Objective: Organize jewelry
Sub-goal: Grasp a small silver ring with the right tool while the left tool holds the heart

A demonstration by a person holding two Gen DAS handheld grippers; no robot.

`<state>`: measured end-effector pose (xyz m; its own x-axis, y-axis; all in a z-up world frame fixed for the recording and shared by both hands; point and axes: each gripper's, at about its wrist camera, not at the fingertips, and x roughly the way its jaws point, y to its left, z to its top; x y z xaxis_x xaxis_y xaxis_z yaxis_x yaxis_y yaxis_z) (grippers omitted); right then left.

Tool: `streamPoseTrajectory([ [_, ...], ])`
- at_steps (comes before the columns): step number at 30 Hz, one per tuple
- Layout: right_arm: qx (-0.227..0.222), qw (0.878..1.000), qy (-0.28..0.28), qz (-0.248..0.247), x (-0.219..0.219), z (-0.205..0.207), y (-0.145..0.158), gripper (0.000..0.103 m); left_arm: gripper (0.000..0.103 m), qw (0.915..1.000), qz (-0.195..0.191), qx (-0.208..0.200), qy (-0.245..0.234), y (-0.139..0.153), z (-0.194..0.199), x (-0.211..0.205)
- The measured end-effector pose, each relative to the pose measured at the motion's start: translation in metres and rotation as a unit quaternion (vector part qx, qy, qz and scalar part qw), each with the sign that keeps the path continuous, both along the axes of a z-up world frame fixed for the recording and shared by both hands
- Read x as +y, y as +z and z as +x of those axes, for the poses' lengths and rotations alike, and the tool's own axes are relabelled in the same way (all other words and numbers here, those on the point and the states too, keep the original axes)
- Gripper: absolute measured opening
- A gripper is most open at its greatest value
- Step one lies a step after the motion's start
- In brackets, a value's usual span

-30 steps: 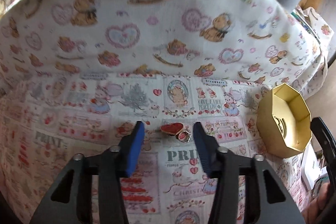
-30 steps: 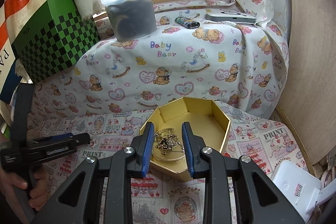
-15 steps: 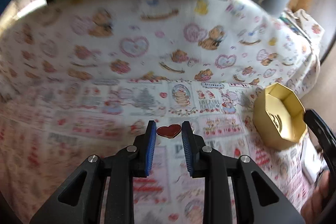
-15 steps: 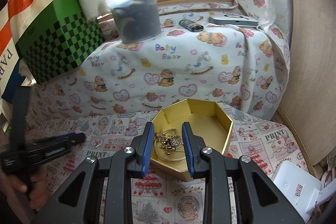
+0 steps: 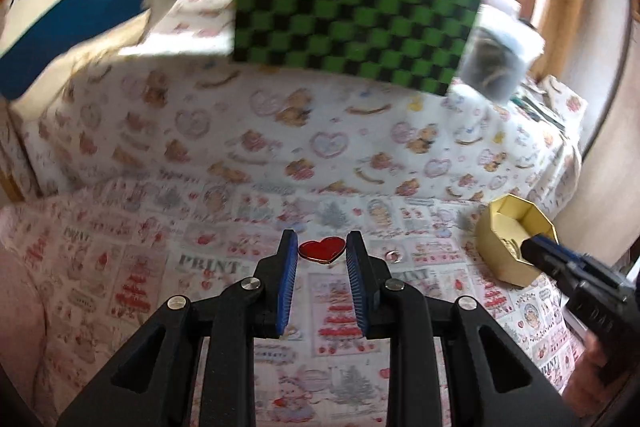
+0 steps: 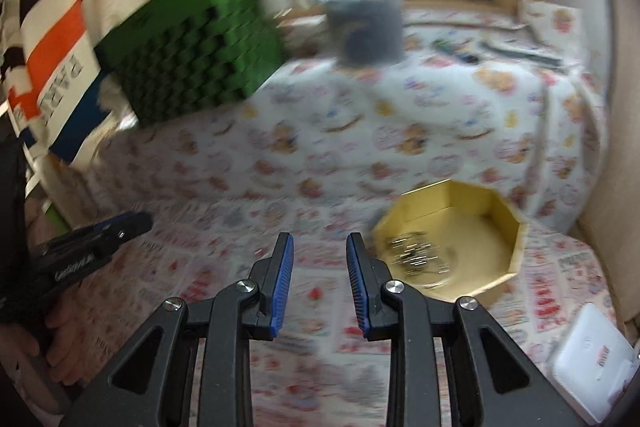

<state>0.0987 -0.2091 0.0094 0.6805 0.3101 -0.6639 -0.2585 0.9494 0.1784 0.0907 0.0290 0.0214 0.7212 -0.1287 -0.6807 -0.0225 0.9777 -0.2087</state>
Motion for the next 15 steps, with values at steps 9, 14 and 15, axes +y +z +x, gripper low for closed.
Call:
streamPoseTrajectory([
  [9,0.082,0.994,0.021,-0.070,0.069,0.050,-0.030,0.029,0.024,0.9984,0.001,0.018,0.054,-0.022,0.012,0.022],
  [14,0.105,0.989,0.015,-0.104,0.093,0.068,-0.046,0.029,0.024,0.9979,0.013,0.019,0.061,-0.023,0.014,0.024],
  [15,0.108,0.988,0.015,-0.107,0.096,0.070,-0.049,0.029,0.024,0.9978,0.012,0.019,0.062,-0.022,0.013,0.025],
])
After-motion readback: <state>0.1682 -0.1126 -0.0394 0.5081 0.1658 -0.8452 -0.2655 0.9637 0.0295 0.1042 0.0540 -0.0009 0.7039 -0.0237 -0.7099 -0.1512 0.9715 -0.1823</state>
